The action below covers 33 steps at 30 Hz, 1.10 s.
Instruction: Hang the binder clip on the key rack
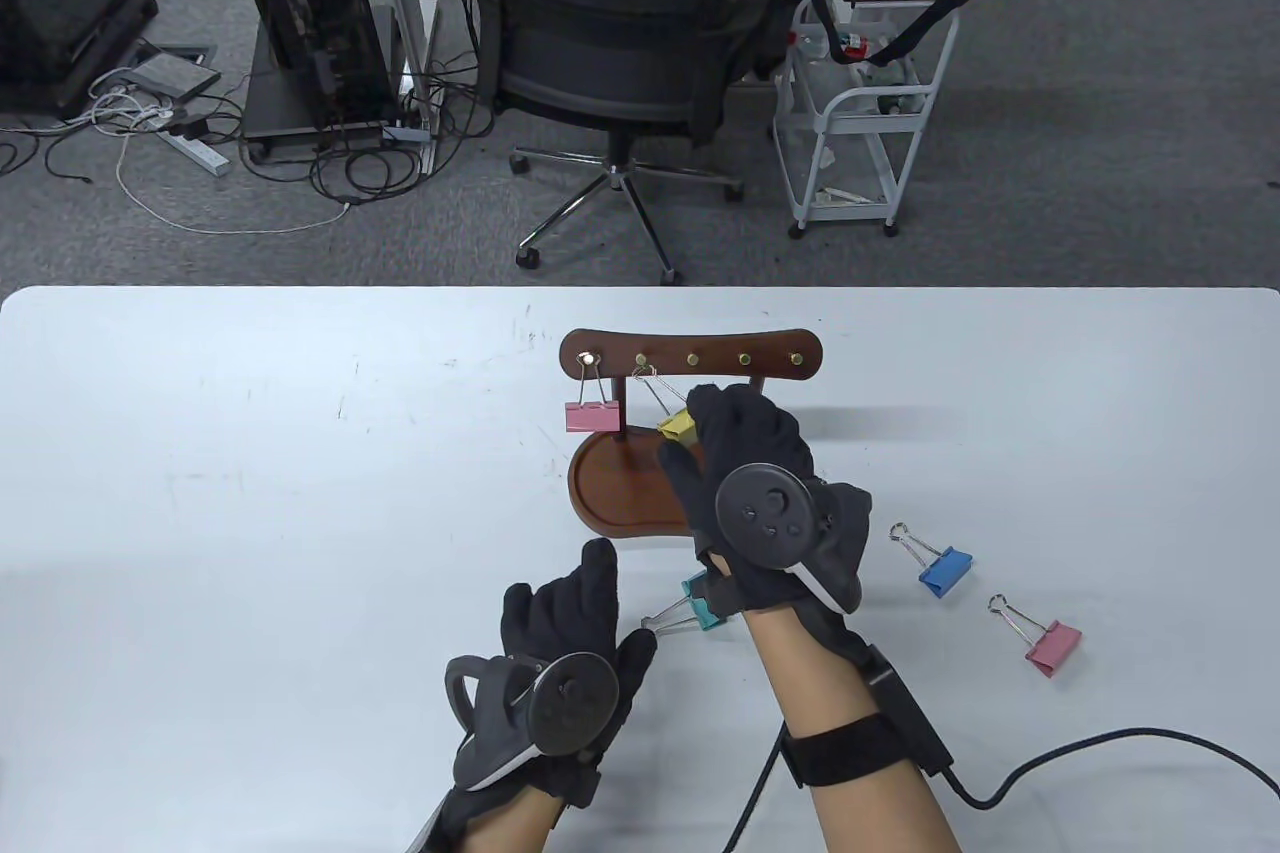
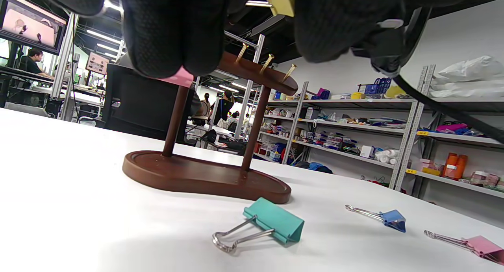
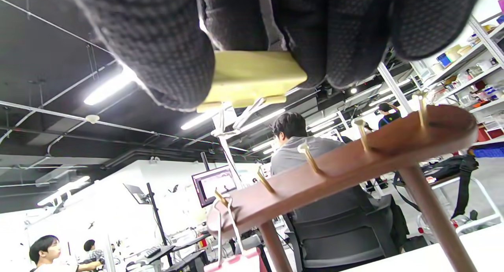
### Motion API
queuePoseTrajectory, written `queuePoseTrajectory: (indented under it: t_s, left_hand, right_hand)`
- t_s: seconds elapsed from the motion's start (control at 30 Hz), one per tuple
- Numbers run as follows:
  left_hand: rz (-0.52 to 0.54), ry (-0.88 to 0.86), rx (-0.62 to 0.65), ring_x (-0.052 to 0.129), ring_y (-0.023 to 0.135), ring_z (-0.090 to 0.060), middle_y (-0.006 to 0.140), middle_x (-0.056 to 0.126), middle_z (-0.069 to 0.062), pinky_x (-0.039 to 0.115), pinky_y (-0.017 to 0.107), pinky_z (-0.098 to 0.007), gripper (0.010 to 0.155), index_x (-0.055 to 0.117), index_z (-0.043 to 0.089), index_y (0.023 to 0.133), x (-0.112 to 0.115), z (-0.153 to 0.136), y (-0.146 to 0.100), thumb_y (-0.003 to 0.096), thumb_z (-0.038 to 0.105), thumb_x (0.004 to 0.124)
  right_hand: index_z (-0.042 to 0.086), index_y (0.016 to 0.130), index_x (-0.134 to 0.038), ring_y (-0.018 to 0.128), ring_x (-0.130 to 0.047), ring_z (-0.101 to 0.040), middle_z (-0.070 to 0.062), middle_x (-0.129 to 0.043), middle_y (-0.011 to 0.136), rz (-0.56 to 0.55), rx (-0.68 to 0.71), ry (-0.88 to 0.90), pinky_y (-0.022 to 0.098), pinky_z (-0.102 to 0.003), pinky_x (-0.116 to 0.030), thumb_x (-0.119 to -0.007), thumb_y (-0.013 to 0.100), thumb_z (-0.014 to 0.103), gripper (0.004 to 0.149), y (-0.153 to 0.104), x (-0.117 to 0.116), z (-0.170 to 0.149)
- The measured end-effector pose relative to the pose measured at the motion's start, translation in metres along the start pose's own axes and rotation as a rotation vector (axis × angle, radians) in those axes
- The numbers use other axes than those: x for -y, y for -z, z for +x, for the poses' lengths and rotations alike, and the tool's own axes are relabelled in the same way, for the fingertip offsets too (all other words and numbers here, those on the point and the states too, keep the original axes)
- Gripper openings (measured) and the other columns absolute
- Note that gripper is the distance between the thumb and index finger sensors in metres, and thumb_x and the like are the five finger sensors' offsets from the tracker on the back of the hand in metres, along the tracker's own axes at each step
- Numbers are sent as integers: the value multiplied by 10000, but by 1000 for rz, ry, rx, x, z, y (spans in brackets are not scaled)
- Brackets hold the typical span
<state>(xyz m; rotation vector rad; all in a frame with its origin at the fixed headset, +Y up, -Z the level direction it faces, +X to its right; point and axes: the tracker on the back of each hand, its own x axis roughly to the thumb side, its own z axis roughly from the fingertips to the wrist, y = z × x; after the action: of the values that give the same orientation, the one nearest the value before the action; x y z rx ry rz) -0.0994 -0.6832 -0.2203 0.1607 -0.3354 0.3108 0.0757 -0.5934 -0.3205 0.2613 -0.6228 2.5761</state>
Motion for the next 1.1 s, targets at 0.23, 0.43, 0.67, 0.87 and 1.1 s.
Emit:
queuePoseTrajectory:
  t_s: [0.23, 0.43, 0.67, 0.87, 1.1]
  left_hand:
    - [-2, -17, -10, 817, 900, -565, 1061, 747, -289, 497, 683, -798, 870, 396, -61, 1168, 0, 0, 1, 572, 426, 801]
    - [-3, -26, -19, 820, 898, -563, 1060, 749, -288, 497, 683, -798, 866, 402, -59, 1168, 0, -1, 1, 573, 429, 798]
    - [-4, -27, -27, 821, 897, -565, 1059, 752, -289, 497, 682, -799, 860, 409, -58, 1168, 1, -1, 1, 574, 430, 795]
    - [-7, -24, -32, 823, 897, -564, 1059, 755, -286, 498, 683, -797, 852, 419, -53, 1169, 0, -3, 2, 575, 430, 792]
    - [-9, -25, -38, 822, 898, -563, 1060, 755, -285, 497, 681, -798, 849, 423, -52, 1168, 0, -5, 2, 575, 431, 792]
  right_hand:
    - [43, 1000, -697, 798, -782, -568, -338, -733, 989, 7, -38, -45, 564, -714, -660, -889, 494, 435, 669, 10, -16, 0]
    - [47, 1003, -695, 800, -783, -565, -336, -730, 992, 13, -41, -65, 564, -711, -663, -885, 497, 438, 667, 11, -24, -1]
    - [45, 995, -707, 798, -782, -566, -338, -721, 998, 19, -48, -89, 563, -709, -664, -880, 502, 435, 653, 10, -32, -4]
    - [39, 984, -723, 793, -786, -564, -339, -721, 998, 23, -54, -82, 560, -709, -666, -868, 512, 438, 635, 11, -36, -5]
    - [38, 977, -736, 785, -793, -561, -337, -732, 989, 25, -56, -92, 553, -707, -672, -860, 520, 444, 624, 12, -45, -5]
